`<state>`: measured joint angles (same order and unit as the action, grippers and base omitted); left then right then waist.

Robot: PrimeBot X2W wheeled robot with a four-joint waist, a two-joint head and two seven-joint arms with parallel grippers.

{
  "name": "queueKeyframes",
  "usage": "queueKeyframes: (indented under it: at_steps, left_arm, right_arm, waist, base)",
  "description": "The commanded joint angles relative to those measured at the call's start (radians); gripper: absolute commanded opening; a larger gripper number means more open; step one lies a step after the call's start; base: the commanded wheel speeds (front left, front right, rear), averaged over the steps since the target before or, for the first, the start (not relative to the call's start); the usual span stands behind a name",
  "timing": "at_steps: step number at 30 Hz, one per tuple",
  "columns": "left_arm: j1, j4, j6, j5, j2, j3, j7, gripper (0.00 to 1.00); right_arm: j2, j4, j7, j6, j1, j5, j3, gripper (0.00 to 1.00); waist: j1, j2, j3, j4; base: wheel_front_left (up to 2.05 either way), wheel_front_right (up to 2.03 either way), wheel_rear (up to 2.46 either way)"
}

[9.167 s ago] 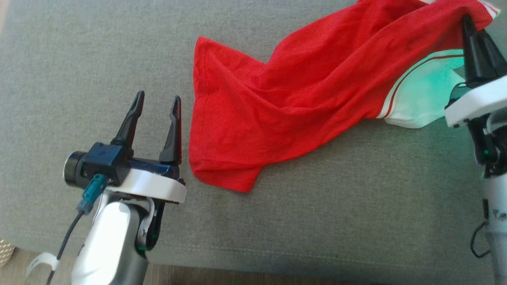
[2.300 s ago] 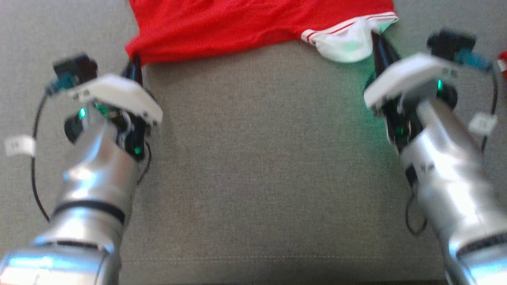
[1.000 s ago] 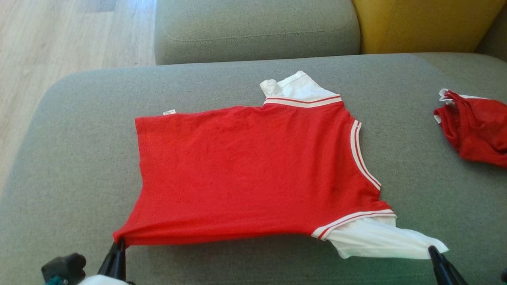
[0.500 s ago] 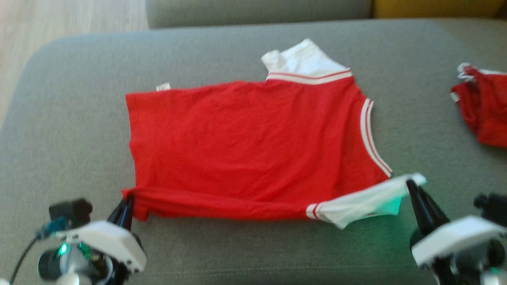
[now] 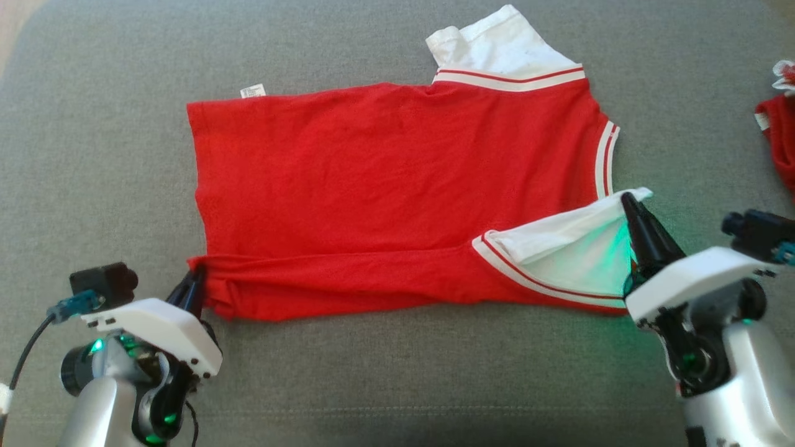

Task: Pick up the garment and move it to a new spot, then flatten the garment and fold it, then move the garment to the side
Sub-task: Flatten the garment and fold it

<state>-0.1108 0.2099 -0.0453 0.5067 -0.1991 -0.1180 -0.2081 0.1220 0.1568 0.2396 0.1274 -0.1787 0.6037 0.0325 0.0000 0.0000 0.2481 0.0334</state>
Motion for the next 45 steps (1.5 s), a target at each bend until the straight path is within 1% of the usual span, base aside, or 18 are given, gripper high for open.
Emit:
queueKeyframes:
  at_steps: [1, 2, 3, 4, 5, 8, 11, 15, 17, 20, 24, 25, 29, 32, 39, 45]
  left_arm:
    - [-0.043, -0.014, 0.009, 0.009, -0.025, 0.038, 0.009, 0.00]
    - [-0.047, -0.005, 0.013, 0.010, -0.025, 0.036, 0.012, 0.00]
    - [-0.050, 0.003, 0.019, 0.013, -0.022, 0.034, 0.018, 0.34]
    - [-0.052, 0.009, 0.026, 0.023, -0.015, 0.036, 0.027, 0.98]
    - [-0.053, 0.017, 0.028, 0.024, -0.013, 0.038, 0.038, 1.00]
    - [-0.044, 0.022, 0.029, 0.022, -0.003, 0.045, 0.096, 1.00]
    - [-0.024, 0.002, 0.022, 0.004, 0.018, 0.055, 0.206, 1.00]
    - [0.008, -0.022, 0.003, -0.034, 0.051, 0.052, 0.343, 1.00]
    - [0.015, -0.033, -0.009, -0.065, 0.056, 0.047, 0.402, 1.00]
    - [0.025, -0.074, -0.031, -0.121, 0.067, 0.036, 0.451, 1.00]
    - [0.056, -0.129, -0.054, -0.198, 0.081, 0.014, 0.467, 1.00]
    - [0.056, -0.129, -0.054, -0.198, 0.081, 0.014, 0.467, 1.00]
    - [0.100, -0.161, -0.066, -0.248, 0.087, 0.004, 0.469, 1.00]
    - [0.143, -0.157, -0.068, -0.278, 0.083, 0.003, 0.470, 1.00]
    - [0.166, -0.144, -0.072, -0.303, 0.080, 0.001, 0.470, 1.00]
    - [0.162, -0.134, -0.066, -0.306, 0.081, -0.005, 0.470, 1.00]
  right_arm:
    - [0.022, -0.008, -0.020, 0.003, -0.042, 0.009, 0.034, 0.00]
    - [0.026, 0.008, -0.027, 0.003, -0.053, 0.014, 0.045, 0.00]
    - [0.028, 0.020, -0.037, 0.003, -0.062, 0.023, 0.057, 0.08]
    - [0.033, 0.028, -0.052, 0.003, -0.069, 0.028, 0.069, 0.76]
    - [0.038, 0.032, -0.068, 0.003, -0.072, 0.032, 0.082, 1.00]
    - [0.058, 0.025, -0.129, 0.003, -0.066, 0.028, 0.113, 1.00]
    - [0.072, 0.003, -0.201, 0.003, -0.038, 0.007, 0.129, 1.00]
    - [0.087, -0.050, -0.301, 0.003, 0.002, -0.080, 0.126, 1.00]
    - [0.083, -0.079, -0.342, 0.003, 0.022, -0.133, 0.110, 1.00]
    - [0.069, -0.125, -0.374, 0.003, 0.056, -0.214, 0.085, 1.00]
    - [0.036, -0.183, -0.371, 0.003, 0.129, -0.295, 0.047, 1.00]
    - [0.036, -0.183, -0.371, 0.003, 0.129, -0.295, 0.047, 1.00]
    - [0.005, -0.238, -0.346, 0.003, 0.209, -0.347, 0.019, 1.00]
    - [-0.009, -0.266, -0.328, 0.003, 0.255, -0.376, 0.005, 1.00]
    - [-0.027, -0.279, -0.310, 0.003, 0.276, -0.386, -0.003, 1.00]
    - [-0.034, -0.280, -0.300, 0.003, 0.277, -0.390, -0.008, 1.00]
  waist:
    - [0.0000, 0.0000, 0.007, 0.002]
    - [0.0000, 0.0000, 0.009, 0.003]
    - [0.0000, 0.0000, 0.011, 0.003]
    - [0.0000, 0.0000, 0.013, 0.004]
    - [0.0000, 0.0000, 0.013, 0.004]
    - [0.0000, 0.0000, 0.010, 0.003]
    - [0.0000, 0.0000, -0.003, 0.000]
    - [0.0000, 0.0000, -0.024, -0.005]
    - [0.0000, 0.0000, -0.038, -0.008]
    - [0.0000, 0.0000, -0.059, -0.011]
    - [0.0000, 0.0000, -0.088, -0.007]
    - [0.0000, 0.0000, -0.088, -0.007]
    - [0.0000, 0.0000, -0.110, -0.007]
    - [0.0000, 0.0000, -0.127, -0.014]
    - [0.0000, 0.0000, -0.142, -0.015]
    - [0.0000, 0.0000, -0.146, -0.010]
  base:
    - [0.00, 0.00, 0.00]
    - [0.00, 0.00, 0.00]
    - [0.00, 0.00, 0.00]
    - [0.00, 0.00, 0.00]
    - [0.00, 0.00, 0.00]
    - [0.00, 0.00, 0.00]
    - [0.00, 0.00, 0.00]
    - [0.00, 0.00, 0.00]
    - [0.00, 0.00, 0.00]
    - [0.00, 0.00, 0.00]
    - [0.00, 0.00, 0.00]
    - [0.00, 0.00, 0.00]
    - [0.00, 0.00, 0.00]
    - [0.00, 0.00, 0.00]
    - [0.00, 0.00, 0.00]
    - [0.00, 0.00, 0.00]
